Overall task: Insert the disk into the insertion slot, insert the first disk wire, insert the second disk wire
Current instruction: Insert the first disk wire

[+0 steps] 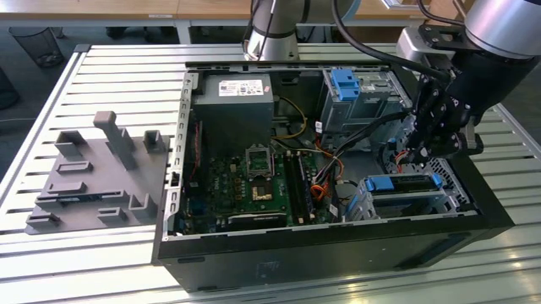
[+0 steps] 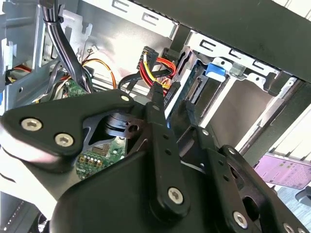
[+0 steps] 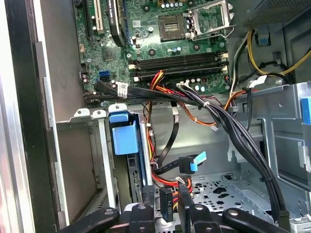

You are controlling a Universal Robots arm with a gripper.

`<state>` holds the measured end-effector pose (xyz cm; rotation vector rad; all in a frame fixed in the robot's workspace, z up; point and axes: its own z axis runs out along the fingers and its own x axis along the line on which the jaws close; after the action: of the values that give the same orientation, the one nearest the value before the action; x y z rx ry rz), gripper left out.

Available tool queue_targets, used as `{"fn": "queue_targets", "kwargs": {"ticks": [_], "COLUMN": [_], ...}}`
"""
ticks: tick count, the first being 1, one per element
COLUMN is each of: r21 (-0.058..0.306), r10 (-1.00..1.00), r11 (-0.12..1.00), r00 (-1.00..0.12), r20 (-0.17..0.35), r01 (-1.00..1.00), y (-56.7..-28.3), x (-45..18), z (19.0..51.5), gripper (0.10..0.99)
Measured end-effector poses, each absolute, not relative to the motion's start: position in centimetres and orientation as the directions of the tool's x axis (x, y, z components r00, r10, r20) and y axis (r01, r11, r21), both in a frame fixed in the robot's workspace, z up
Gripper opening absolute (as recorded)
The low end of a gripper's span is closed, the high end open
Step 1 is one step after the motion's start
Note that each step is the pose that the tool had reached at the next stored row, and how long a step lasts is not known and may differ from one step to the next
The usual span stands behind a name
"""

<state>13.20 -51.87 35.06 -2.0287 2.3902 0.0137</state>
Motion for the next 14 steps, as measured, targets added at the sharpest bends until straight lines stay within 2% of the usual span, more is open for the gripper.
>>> {"fn": "queue_targets", "kwargs": {"ticks": [2,3,6,7,14], "r21": [0.002,0.002,0.002,0.002,0.002], "r10": [-0.986,-0.986,-0.986,-0.988,-0.998], "r11": [0.166,0.166,0.164,0.154,0.062], "r00": [-0.166,-0.166,-0.164,-0.154,-0.062], "r20": [-0.01,-0.01,-0.01,-0.009,-0.009], "r01": [-0.986,-0.986,-0.986,-0.988,-0.998], "y": [-51.86,-51.86,-51.85,-51.85,-51.85], "x": [13.21,13.21,13.22,13.22,13.22], "z": [35.04,35.04,35.04,35.03,35.03], "gripper": [0.318,0.251,0.235,0.169,0.169]}}
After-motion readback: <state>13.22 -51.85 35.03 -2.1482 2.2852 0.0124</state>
